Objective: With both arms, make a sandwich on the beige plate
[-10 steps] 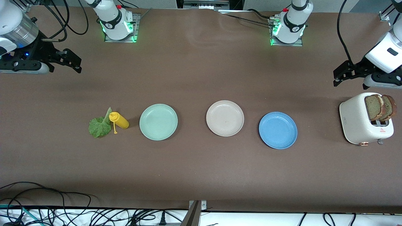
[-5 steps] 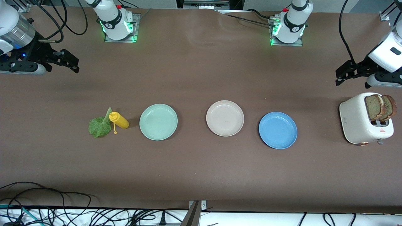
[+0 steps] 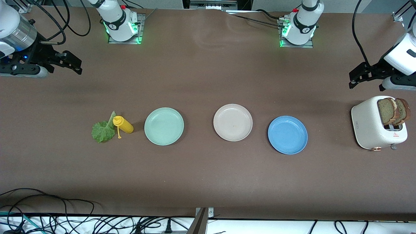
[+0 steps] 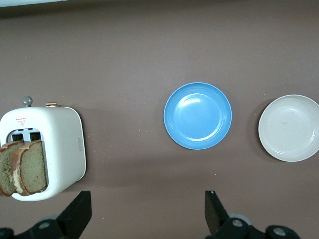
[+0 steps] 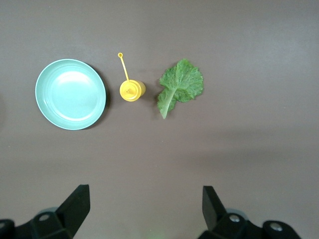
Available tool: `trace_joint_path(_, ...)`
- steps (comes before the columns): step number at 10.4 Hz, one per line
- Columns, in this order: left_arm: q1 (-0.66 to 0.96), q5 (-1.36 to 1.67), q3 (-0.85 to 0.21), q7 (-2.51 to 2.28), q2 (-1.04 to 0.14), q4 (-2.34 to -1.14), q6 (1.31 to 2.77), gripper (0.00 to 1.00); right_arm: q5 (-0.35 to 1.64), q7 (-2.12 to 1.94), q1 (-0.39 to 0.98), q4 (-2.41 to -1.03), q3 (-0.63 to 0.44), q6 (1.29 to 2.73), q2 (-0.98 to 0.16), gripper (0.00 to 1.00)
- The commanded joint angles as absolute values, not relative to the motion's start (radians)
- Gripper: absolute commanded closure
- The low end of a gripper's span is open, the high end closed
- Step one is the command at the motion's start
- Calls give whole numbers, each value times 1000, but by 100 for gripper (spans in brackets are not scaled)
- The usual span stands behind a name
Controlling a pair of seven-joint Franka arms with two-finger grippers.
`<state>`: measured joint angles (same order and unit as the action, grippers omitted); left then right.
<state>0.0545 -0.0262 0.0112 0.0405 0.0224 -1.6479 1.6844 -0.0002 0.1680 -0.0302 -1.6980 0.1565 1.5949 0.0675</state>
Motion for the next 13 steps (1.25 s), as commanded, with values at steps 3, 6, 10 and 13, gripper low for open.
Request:
trace_joint_path(3, 51, -9, 23, 48, 41, -1649, 1675, 0, 17, 150, -35, -1686, 143, 1582, 51, 0)
trace_joint_path(6, 51, -11, 26, 43, 0, -1638, 1672, 0, 17, 121, -35, -1683, 141, 1582, 43, 0)
trace_joint_path(10, 63, -5, 14, 48, 9, -1637, 1620, 0, 18, 124, -37, -1689, 121, 1586, 32, 0)
trace_joint_path(13, 61, -8, -5, 38, 8, -1638, 1620, 0, 17, 123, -35, -1698, 115, 1585, 25, 0)
